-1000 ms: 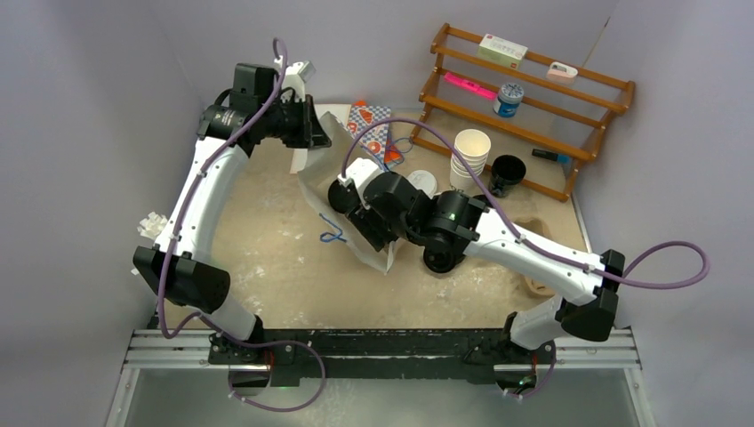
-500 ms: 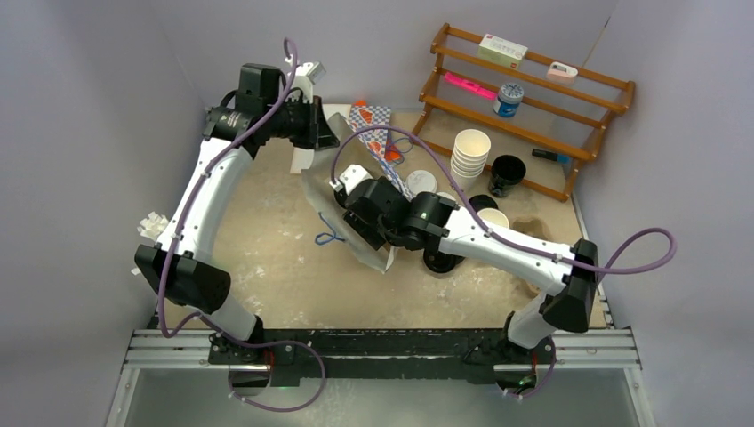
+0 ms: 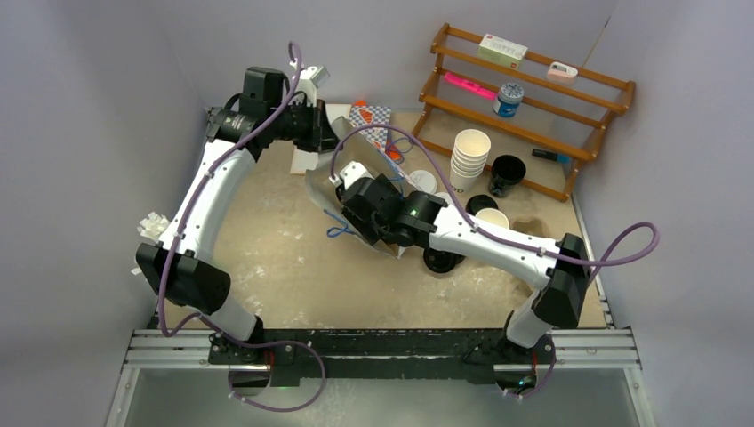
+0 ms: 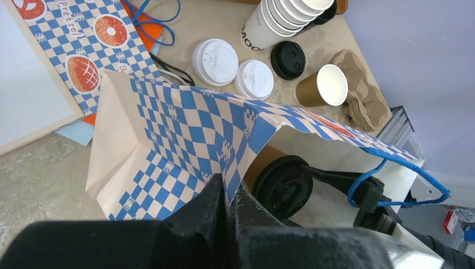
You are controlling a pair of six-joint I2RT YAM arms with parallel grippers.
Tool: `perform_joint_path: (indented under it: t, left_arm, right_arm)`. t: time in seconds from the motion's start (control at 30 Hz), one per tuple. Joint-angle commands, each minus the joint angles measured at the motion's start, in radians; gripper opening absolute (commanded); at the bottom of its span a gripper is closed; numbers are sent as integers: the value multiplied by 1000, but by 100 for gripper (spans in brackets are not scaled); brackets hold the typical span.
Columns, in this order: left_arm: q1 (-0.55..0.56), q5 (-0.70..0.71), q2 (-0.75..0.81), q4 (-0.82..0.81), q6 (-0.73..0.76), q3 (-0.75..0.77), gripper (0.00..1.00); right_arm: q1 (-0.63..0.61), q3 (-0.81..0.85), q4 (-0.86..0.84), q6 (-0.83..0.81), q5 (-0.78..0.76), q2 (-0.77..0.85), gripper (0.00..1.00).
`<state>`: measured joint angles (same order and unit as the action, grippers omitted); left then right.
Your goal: Pack the takeout coffee
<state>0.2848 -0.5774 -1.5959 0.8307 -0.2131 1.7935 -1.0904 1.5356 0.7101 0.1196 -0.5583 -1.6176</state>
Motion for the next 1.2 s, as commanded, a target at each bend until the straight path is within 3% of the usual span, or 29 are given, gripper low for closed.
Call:
perform_joint_path:
  t: [0.0, 0.43, 1.17]
  left_arm:
    - [8, -40, 44, -35, 12, 6, 0]
    - [8, -11, 52, -103, 6, 45, 0]
    - [8, -118, 63, -161, -26, 16, 0]
  right_arm:
    - [6, -49, -86, 9, -34, 9, 20]
    - [7, -207, -230, -14, 2, 120, 19]
    - [83, -197, -245, -17, -24, 53, 17]
